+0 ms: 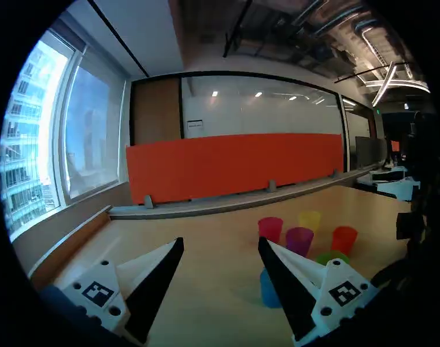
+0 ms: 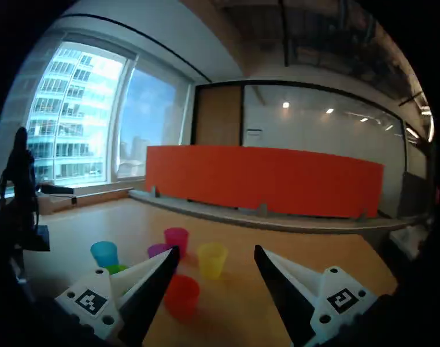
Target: Pour water
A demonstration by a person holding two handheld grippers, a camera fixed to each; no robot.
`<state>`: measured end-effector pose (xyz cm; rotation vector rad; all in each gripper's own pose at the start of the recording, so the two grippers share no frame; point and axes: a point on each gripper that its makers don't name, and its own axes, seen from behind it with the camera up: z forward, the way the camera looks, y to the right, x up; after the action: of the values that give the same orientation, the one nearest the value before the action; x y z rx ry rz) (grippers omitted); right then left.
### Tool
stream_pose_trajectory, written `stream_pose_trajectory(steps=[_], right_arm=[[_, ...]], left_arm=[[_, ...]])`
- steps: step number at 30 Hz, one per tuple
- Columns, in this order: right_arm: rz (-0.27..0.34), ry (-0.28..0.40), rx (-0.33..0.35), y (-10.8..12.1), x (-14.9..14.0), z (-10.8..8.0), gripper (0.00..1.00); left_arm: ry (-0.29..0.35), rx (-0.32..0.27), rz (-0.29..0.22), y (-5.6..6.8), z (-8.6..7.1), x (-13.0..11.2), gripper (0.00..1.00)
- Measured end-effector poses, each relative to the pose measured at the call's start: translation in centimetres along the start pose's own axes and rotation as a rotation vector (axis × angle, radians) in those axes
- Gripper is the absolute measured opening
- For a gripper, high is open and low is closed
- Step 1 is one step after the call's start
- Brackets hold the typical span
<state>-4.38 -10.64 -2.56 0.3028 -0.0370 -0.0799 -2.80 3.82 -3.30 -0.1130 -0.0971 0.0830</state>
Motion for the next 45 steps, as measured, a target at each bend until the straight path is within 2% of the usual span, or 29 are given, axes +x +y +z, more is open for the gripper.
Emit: stream_pose_trajectory(steps=[9, 15, 27, 33, 38, 45], right_arm=[[0.028, 0.074, -0.235, 6.0, 0.8, -1.5, 0.99], [0.033, 0.109, -0.317, 7.9, 0.9, -2.4, 0.99], [0.066, 0.111, -0.396, 9.9, -0.4, -3.4, 0.99], [0.088, 0.102, -0.401, 10.2, -0.6, -3.4, 0.99], [0.077, 0.096, -0.401, 10.1, -0.1, -3.3, 0.99], [0.045, 0.081, -0.421, 10.2, 0.5, -3.2, 0.99]], left_arm=[[0.064, 0.079, -0.029, -1.0, -0.6, 1.0, 0.96], [0.085, 0.105, -0.03, -1.4, -0.4, 1.2, 0.96], [0.101, 0.125, -0.026, -1.4, 0.3, 0.7, 0.96], [0.112, 0.15, 0.001, -2.1, 0.5, 0.6, 0.96], [0.117, 0.164, 0.011, -2.5, 0.5, 0.1, 0.96], [0.129, 0.172, 0.0, -2.7, 0.7, -0.8, 0.96]])
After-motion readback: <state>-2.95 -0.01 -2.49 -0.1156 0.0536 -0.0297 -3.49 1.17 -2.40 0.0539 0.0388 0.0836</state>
